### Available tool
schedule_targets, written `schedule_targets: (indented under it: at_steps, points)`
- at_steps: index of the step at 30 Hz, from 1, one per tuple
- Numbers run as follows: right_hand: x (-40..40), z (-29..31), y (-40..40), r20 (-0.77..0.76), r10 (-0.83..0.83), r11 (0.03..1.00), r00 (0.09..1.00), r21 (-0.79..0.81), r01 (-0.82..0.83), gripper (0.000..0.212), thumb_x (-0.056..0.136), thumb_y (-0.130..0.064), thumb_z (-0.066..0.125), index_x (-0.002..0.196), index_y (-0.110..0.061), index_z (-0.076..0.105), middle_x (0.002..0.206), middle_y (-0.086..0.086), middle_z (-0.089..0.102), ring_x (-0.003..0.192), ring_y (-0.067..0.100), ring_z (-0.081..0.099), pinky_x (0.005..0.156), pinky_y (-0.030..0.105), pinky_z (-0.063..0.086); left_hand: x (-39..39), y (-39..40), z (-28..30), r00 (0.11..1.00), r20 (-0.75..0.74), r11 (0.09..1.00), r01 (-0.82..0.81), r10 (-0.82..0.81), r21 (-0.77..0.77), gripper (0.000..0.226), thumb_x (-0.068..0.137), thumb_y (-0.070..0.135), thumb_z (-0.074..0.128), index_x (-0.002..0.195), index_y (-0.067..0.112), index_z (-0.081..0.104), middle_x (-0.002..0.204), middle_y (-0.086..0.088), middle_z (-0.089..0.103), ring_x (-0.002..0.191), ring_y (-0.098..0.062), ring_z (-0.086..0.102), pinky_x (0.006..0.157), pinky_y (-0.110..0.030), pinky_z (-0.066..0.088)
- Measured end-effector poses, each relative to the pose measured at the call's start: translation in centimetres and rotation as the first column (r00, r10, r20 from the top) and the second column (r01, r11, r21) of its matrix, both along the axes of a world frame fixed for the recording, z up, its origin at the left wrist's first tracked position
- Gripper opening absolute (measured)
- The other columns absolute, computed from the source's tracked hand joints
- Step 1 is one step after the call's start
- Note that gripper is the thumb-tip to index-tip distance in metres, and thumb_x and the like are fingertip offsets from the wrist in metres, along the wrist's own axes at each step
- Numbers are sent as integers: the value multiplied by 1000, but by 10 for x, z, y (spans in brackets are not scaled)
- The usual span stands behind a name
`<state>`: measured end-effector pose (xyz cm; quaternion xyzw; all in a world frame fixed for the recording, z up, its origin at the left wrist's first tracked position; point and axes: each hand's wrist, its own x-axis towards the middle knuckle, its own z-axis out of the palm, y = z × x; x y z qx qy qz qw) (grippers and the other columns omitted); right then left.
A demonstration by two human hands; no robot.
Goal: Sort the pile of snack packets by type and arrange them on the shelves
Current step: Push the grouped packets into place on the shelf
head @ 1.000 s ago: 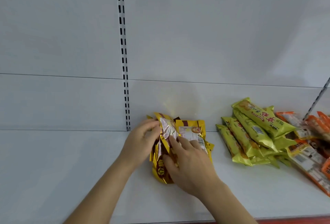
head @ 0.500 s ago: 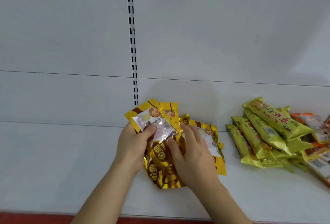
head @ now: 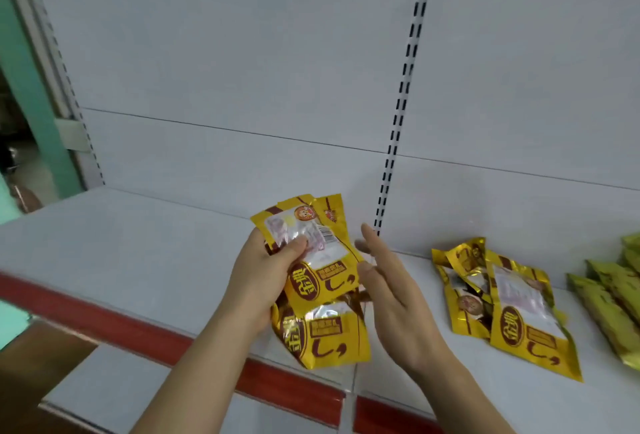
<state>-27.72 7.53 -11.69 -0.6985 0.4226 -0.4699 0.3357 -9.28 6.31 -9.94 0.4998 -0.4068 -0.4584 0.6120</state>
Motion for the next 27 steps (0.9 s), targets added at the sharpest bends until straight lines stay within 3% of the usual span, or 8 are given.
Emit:
schedule_targets:
  at_steps: [5, 8, 12, 16, 18, 21, 24, 27]
  points:
    - [79, 7, 1, -523, 18, 912, 852, -341, -228, 93, 87, -7, 60, 158, -41, 11, 165, -18, 8, 151, 7, 17, 111, 26, 35, 105, 7, 7, 992, -48, 986, -108, 115, 124, 43, 86, 16, 82, 123, 19, 61, 107, -13, 77, 86, -29, 78, 81, -50, 64]
    - [157, 7, -4, -490, -23, 832, 871, -493, -255, 86, 83, -15, 78, 155, -26, 33, 162, -4, 27, 149, 18, 27, 113, 31, 35, 167, 16, 14, 997, -28, 972, -64, 72, 225, 56, 83, 20, 85, 129, 17, 54, 104, -15, 76, 78, -28, 78, 69, -42, 64]
    - [241, 14, -20, -365, -33, 786, 931, -585, -201, 49, 76, 2, 74, 118, -22, 70, 120, -9, 67, 110, 12, 64, 88, 28, 54, 250, 32, 22, 999, -37, 957, 6, 5, 290, 34, 92, 16, 73, 113, 2, 50, 81, -15, 66, 51, -21, 69, 50, -31, 56]
    - [302, 30, -32, -314, -82, 870, 946, -486, -86, 18, 86, -3, 73, 91, -21, 75, 78, -14, 71, 69, 3, 64, 61, 26, 51, 320, 39, 36, 958, -282, 949, 136, -52, 284, 43, 104, 45, 55, 120, 5, 57, 94, -29, 75, 80, -39, 77, 67, -43, 65]
    - [326, 44, -41, -212, -92, 954, 973, -298, 25, 13, 94, -22, 69, 82, -20, 72, 64, -12, 67, 58, 6, 61, 56, 27, 48, 348, 31, 37, 999, 30, 957, 17, -27, 289, 61, 102, 68, 32, 115, 16, 59, 92, -24, 77, 81, -34, 77, 67, -37, 64]
    - [354, 56, -63, -185, -23, 998, 982, -62, 12, 14, 93, -36, 69, 83, -27, 74, 76, -7, 74, 71, 13, 70, 74, 38, 59, 382, 11, 35, 698, 711, 989, -143, 85, 23, 79, 86, 88, 11, 93, 24, 55, 85, -3, 64, 73, -15, 59, 70, -22, 49]
    - [380, 59, -84, -176, 96, 995, 980, 52, -88, 13, 92, -33, 71, 86, -22, 74, 81, 1, 76, 78, 22, 73, 80, 50, 60, 404, -12, 43, 706, 708, 997, 56, -6, -48, 61, 79, 87, 39, 100, 33, 58, 97, 21, 58, 83, 8, 53, 81, -10, 42]
    - [405, 60, -102, -90, 182, 978, 979, 123, -170, 9, 92, -23, 72, 92, -14, 73, 84, 4, 77, 80, 21, 75, 81, 46, 61, 426, -42, 46, 799, 590, 992, 128, -111, 14, 54, 78, 68, 70, 110, 25, 64, 104, 9, 74, 95, -8, 72, 93, -42, 58]
